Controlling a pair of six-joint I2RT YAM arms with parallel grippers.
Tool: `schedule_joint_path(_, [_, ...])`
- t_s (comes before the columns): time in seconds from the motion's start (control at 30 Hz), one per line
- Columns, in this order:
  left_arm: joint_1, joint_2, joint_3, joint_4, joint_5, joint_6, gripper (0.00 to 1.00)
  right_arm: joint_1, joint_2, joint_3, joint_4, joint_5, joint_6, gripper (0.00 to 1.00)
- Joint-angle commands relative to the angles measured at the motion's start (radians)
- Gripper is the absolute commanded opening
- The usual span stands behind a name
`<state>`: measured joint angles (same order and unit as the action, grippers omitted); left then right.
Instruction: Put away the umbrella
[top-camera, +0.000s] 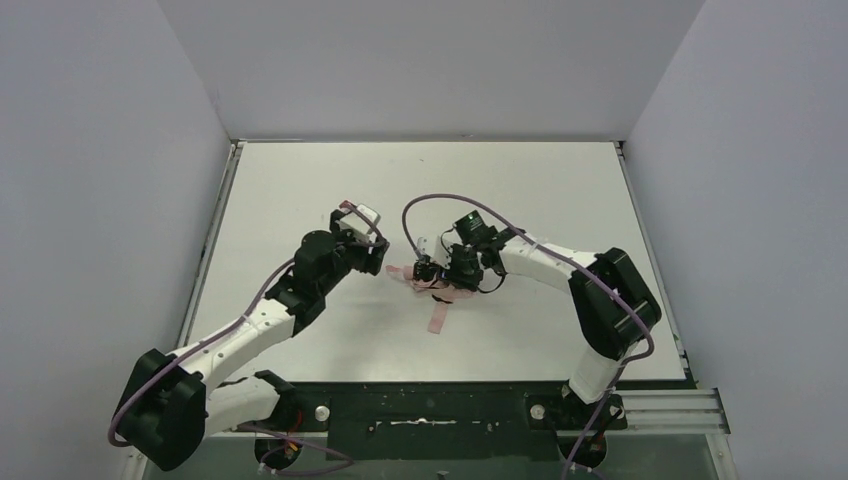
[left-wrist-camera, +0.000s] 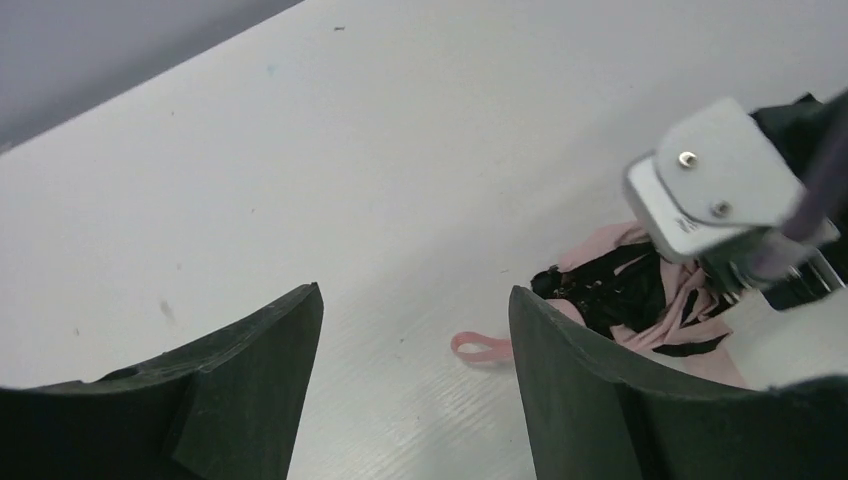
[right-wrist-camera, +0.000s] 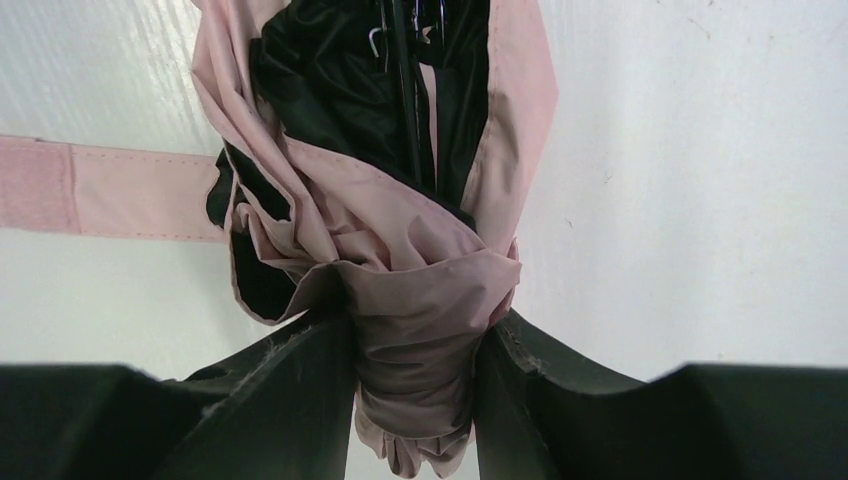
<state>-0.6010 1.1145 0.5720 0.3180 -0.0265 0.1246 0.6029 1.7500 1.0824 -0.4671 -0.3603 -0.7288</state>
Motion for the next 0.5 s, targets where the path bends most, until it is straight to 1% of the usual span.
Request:
schedule_joint_path(0.0, [0.08, 0.045, 0.069, -0.005, 0.021, -0.19, 0.66, 0.067, 0.01, -0.126, 0.111, 0.258, 0.033, 0.26])
schedule_joint_path(0.13, [0.127, 0.154, 0.17, -0.049, 0.145, -0.172, 0.68, 0.135, -0.028, -0.202, 0.169, 0.335, 0.043, 0.25])
schedule_joint_path(0.23, [0.157, 0.246, 0.255, -0.064, 0.284, -0.133, 0.7, 0.171, -0.062, -0.255, 0.211, 0.357, 0.049, 0.24])
schedule_joint_path(0.3, [0.182, 0.313, 0.319, -0.094, 0.404, -0.129, 0.71, 0.187, -0.089, -0.286, 0.241, 0.357, 0.048, 0.24])
schedule_joint_path(0.37, [0.205, 0.391, 0.39, -0.129, 0.554, -0.129, 0.72, 0.198, -0.12, -0.322, 0.273, 0.357, 0.044, 0.24])
schedule_joint_path(0.43, [0.216, 0.471, 0.469, -0.199, 0.713, -0.087, 0.72, 0.209, -0.135, -0.34, 0.285, 0.355, 0.036, 0.24])
schedule_joint_path(0.47, [0.215, 0.51, 0.506, -0.24, 0.759, -0.068, 0.72, 0.216, -0.136, -0.341, 0.283, 0.354, 0.032, 0.24])
